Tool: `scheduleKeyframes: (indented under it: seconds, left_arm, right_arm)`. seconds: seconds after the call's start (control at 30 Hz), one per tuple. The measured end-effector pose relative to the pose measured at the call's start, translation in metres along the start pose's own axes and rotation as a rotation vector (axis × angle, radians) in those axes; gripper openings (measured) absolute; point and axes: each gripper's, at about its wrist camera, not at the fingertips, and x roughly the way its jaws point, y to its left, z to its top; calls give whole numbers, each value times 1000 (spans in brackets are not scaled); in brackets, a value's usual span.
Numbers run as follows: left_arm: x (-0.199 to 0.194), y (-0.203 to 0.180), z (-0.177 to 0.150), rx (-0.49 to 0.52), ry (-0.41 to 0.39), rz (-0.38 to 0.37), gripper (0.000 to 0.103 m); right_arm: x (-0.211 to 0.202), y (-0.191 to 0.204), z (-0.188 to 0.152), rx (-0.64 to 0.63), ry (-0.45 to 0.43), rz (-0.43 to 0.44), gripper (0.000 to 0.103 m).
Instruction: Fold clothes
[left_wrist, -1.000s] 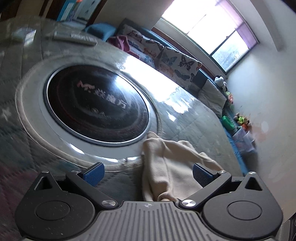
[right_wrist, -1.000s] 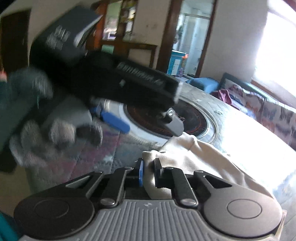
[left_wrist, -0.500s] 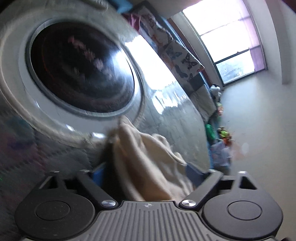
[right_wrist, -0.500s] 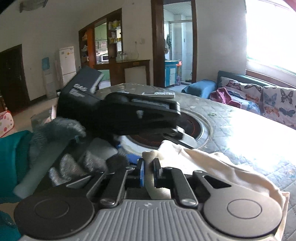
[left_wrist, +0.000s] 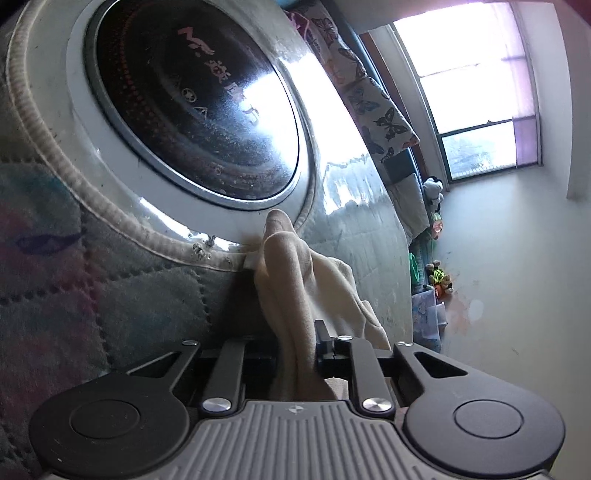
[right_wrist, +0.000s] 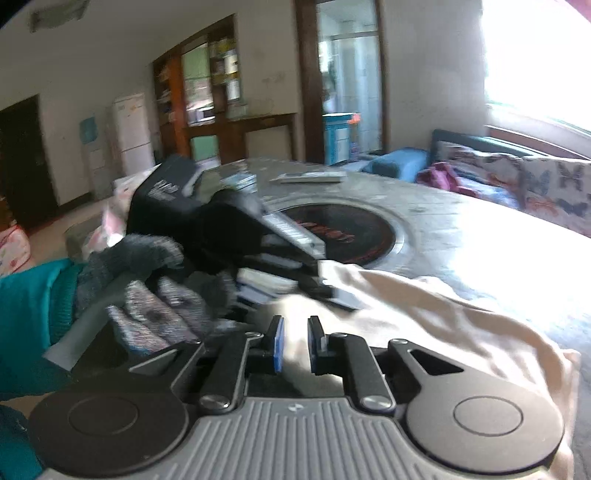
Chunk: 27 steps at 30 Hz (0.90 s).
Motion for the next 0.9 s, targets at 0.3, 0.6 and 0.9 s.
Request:
scheduleKeyframes:
  seconds: [0.3,0.6,0.9]
  left_arm:
    - [-3,-2,-2,32,-3,7,19]
    - [9,-21,2,59,-10,30,19]
    - [16,-26,4,87,-14,40,20]
  right_arm:
    - [-31,-96,-20,216,-27,-310,17]
    - [-24,-170,-56,447,-22,-401,36]
    - [-16,-176,-67,480,-46,-359,35]
